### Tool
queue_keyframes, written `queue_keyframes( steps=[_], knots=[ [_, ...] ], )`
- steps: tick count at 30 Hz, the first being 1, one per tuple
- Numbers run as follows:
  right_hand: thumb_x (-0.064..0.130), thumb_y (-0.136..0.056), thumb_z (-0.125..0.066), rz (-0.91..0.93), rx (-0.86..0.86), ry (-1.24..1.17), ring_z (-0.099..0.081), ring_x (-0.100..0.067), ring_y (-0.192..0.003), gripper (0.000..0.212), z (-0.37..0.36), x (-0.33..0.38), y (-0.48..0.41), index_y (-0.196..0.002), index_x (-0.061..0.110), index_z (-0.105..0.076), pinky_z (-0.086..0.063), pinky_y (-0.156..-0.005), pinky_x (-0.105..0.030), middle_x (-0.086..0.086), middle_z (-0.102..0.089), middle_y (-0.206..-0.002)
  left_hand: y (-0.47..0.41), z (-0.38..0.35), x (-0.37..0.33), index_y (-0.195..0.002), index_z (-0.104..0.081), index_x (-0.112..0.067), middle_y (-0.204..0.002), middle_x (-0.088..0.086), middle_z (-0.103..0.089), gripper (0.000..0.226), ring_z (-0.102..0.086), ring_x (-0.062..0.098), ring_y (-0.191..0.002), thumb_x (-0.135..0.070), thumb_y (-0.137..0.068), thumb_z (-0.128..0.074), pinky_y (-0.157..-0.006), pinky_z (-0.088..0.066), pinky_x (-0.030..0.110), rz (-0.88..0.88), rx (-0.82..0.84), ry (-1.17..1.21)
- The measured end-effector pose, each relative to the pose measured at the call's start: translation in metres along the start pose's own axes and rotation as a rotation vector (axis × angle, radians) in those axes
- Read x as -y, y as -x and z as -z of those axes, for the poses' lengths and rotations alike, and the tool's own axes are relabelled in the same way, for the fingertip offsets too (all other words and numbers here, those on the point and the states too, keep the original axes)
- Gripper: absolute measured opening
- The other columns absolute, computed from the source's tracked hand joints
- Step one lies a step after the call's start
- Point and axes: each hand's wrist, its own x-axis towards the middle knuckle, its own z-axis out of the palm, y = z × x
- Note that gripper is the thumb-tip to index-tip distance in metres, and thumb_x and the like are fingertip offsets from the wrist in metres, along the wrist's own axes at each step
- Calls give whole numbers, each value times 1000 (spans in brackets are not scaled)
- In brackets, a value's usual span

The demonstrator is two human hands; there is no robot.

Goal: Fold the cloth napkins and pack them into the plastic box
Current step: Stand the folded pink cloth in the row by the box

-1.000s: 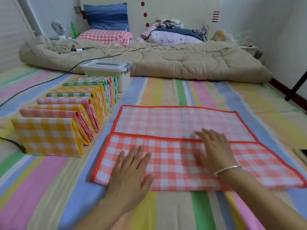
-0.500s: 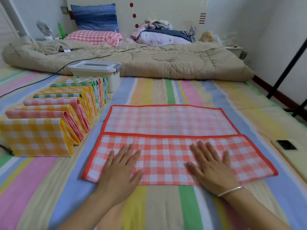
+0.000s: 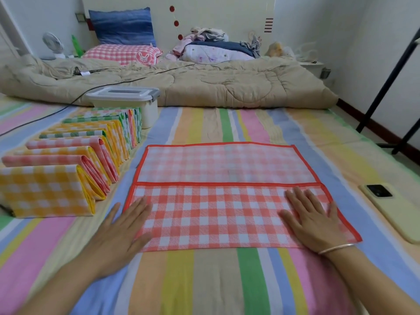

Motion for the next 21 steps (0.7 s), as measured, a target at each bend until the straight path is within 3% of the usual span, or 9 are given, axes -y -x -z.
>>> queue_keyframes(
  steps=[2,3,5,7,9,11,13,18,21],
  knots=[
    [74,-82,1,-1,5,5,16,-8,-147,75,1,0,-1,-151,46,10,12,-115,-59,19,17,-159,-5,13,-4,-157,2,-34,-164,-13,11,95,15,-1,-149,-87,-78,11,-120,16,41,39,69,15],
    [74,-83,0,-2,10,10,16,-8,-147,74,2,0,-2,-151,45,10,12,-115,-59,18,17,-159,-10,25,-9,-158,2,-36,-164,-15,11,98,9,0,-150,-88,-75,7,-121,16,41,79,138,19],
    [76,-84,0,0,15,19,15,-9,-148,74,3,0,-2,-151,45,10,11,-115,-59,18,17,-159,-26,48,-26,-157,-22,-32,-163,-11,-21,80,-21,7,-149,-70,-87,-27,-124,0,41,144,107,-33],
    [78,-80,4,3,22,25,15,-9,-148,79,4,1,-1,-151,44,10,12,-115,-59,18,17,-158,-45,60,-48,-147,-41,-28,-151,-8,-43,52,-39,13,-137,-42,-96,-41,-119,-19,36,119,-88,-18],
    [75,-85,-1,4,24,25,15,-10,-148,74,5,2,-1,-152,44,9,11,-115,-59,17,17,-159,-63,59,-68,-153,-31,-29,-161,-7,-28,55,-26,17,-147,-43,-100,-32,-123,-15,38,70,-152,94],
    [70,-91,-8,4,22,24,15,-10,-148,70,7,2,0,-152,42,8,10,-115,-59,16,15,-160,-77,44,-80,-159,-7,-34,-165,-11,2,70,2,13,-154,-59,-94,-7,-124,5,44,41,-68,75],
    [69,-93,-11,12,18,16,15,-12,-148,69,8,5,1,-153,41,7,11,-115,-59,16,15,-160,-83,27,-78,-158,7,-36,-164,-10,17,84,16,11,-151,-65,-80,12,-122,14,47,64,-16,44],
    [80,-77,4,17,31,56,17,-19,-149,85,12,3,-4,-153,42,7,14,-115,-57,15,15,-161,-87,11,-76,-156,11,-37,-162,-11,19,85,19,10,-150,-67,-77,16,-122,14,49,81,-46,55],
    [79,-83,-7,25,42,49,12,-17,-150,79,22,4,-12,-153,44,1,11,-117,-54,15,10,-162,-87,9,-77,-155,12,-37,-161,-12,19,84,19,10,-150,-66,-77,16,-122,13,47,92,-53,57]
  ],
)
